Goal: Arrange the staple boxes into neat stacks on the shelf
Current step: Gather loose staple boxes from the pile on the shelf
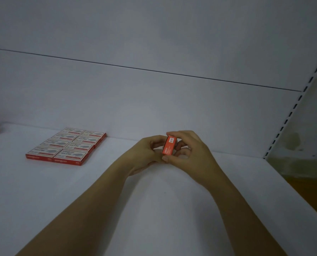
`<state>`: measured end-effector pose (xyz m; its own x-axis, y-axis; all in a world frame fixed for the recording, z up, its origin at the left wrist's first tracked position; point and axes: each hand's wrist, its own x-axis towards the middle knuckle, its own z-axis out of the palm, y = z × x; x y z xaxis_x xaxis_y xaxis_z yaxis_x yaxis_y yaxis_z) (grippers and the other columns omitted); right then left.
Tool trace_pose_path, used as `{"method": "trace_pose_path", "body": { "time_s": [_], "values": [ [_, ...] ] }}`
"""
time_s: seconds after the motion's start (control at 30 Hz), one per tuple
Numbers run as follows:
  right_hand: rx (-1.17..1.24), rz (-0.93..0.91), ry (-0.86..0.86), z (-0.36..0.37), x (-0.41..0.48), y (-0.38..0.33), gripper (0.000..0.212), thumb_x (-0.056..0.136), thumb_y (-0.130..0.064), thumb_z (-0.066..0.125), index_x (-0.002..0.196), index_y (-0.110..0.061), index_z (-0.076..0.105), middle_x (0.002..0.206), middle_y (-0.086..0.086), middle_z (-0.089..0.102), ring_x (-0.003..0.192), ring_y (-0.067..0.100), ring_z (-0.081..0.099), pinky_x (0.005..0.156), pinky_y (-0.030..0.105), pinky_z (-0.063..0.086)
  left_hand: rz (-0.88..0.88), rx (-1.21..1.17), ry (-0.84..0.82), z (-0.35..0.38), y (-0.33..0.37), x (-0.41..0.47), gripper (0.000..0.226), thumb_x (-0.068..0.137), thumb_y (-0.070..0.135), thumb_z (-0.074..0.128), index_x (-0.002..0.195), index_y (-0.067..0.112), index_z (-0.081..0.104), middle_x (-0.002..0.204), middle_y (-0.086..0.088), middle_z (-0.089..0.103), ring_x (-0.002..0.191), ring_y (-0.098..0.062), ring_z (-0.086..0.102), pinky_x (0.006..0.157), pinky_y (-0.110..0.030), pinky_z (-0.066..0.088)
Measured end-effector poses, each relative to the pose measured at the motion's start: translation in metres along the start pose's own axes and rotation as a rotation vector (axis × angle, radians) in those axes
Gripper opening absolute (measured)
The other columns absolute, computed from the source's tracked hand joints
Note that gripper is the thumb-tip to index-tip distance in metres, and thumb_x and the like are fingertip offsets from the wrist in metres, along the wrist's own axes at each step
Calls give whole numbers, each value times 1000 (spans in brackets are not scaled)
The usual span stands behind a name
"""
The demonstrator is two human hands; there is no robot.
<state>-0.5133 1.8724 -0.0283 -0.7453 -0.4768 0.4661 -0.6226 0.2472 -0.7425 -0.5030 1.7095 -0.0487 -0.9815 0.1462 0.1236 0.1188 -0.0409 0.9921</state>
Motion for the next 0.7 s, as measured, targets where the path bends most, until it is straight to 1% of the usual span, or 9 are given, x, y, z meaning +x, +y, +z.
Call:
{"method": "trace_pose_path", "body": {
  "time_s": [0.1,0.17,0.23,0.3,0.37,0.43,0.53,0.6,0.7],
  "values": [
    [-8,-32,19,-1,-1,0,51,71,-6,77,117,-22,60,111,-11,53,89,3,59,77,18,52,14,19,20,-1,-1,1,53,73,-22,61,117,7,60,119,-10,64,107,-26,64,95,-39,51],
    [33,7,43,-7,-1,0,49,73,-2,74,115,-22,59,108,-7,56,84,-2,61,72,14,51,18,21,70,0,2,1,54,68,-20,65,115,8,60,119,-10,63,101,-26,65,93,-42,52],
    [42,95,61,-17,0,5,46,76,-3,72,113,-25,57,107,-5,61,86,-3,63,71,14,52,43,50,150,0,6,1,53,67,-21,67,107,13,62,112,-6,66,91,-18,67,86,-40,55],
    [-23,174,64,-25,1,12,43,78,-5,71,112,-26,54,109,-4,62,93,2,64,72,15,53,94,99,200,0,12,0,51,67,-18,70,102,18,62,107,0,69,87,-14,67,80,-35,57],
    [-50,243,57,-28,1,17,39,79,-6,71,110,-23,53,108,-2,63,90,3,64,68,13,52,130,170,209,4,17,-2,50,66,-13,74,102,20,63,107,2,68,87,-16,65,80,-40,57],
    [-33,301,41,-25,1,20,38,77,-6,72,108,-20,53,99,-3,64,83,2,64,64,11,50,147,255,211,11,23,-5,49,65,-8,77,103,21,63,100,3,67,82,-16,62,77,-45,58],
    [-64,333,-9,-19,0,22,39,75,-8,74,108,-17,55,95,-6,64,84,6,65,69,13,50,175,339,202,21,27,-7,50,65,-4,78,102,24,63,88,-5,65,77,-19,61,71,-47,58],
    [-75,336,-29,-15,0,25,40,73,-8,74,107,-17,55,94,-6,66,87,10,65,75,20,52,212,411,191,24,27,-7,50,63,1,81,102,28,63,94,-8,66,79,-20,62,74,-42,58],
    [-91,356,-9,-12,1,27,40,73,-8,75,105,-20,54,93,-6,66,89,13,64,78,24,52,271,478,195,23,24,-4,50,62,6,83,99,33,62,100,-1,66,84,-16,63,78,-31,57]
  ]
}}
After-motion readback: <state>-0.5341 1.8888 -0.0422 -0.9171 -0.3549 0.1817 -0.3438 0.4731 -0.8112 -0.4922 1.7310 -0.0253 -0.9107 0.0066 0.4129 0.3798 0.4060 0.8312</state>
